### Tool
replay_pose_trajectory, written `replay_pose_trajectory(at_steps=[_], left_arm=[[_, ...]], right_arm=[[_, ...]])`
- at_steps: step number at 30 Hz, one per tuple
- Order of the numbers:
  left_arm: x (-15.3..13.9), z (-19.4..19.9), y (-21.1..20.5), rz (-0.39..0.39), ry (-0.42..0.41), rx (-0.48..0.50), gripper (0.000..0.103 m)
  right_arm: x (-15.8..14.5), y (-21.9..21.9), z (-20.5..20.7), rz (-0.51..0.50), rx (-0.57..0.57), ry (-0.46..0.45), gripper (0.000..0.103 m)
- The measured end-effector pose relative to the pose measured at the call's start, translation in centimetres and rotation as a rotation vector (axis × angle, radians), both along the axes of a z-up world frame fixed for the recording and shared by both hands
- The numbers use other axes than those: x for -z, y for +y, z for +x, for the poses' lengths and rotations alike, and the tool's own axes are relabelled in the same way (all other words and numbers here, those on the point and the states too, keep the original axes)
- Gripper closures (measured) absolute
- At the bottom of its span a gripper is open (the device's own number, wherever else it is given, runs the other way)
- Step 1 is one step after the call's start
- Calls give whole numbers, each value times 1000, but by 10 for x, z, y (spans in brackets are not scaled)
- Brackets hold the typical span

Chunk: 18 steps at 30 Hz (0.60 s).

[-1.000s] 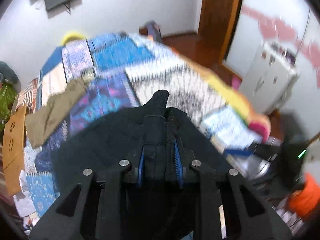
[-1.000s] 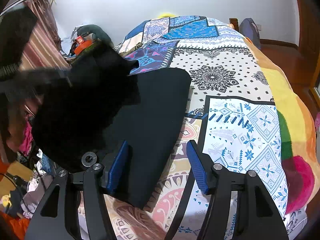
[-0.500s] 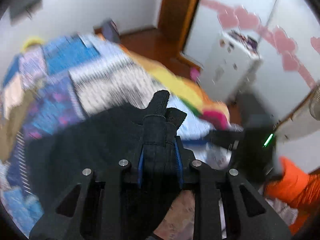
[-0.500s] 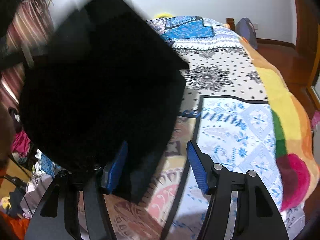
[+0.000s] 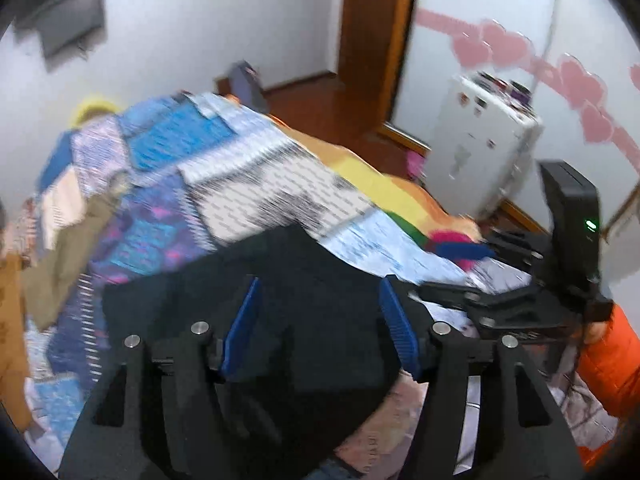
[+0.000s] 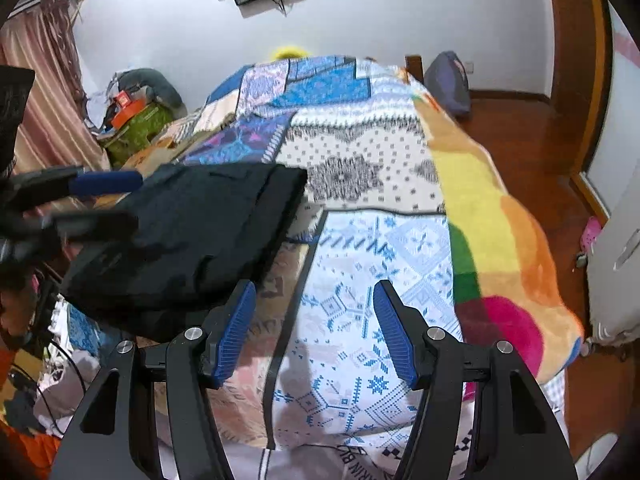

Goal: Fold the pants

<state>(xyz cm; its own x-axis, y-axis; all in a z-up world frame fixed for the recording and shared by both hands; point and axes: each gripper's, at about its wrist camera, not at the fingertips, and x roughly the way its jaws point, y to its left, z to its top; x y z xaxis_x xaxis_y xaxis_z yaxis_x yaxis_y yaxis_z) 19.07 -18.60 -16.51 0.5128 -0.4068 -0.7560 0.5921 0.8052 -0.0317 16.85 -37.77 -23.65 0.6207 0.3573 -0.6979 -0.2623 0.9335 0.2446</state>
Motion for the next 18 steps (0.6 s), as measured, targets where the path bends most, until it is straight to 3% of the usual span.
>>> replay_pose_trajectory(at_steps=[4,10,14,18], left_arm=[[-15,20,31,32,-61,-103,37],[-16,54,89,91,-62,-230,30],[7,81,117,148,-11,-258,20],[45,112,129,183,82,-266,19]], right_arm=[[-16,7,2,20,-10,-45,46],[-24,31,7,40,-63,-74,45],[-9,52,15,13,-101,-44,42],[18,59,21,6,-96,39,39]])
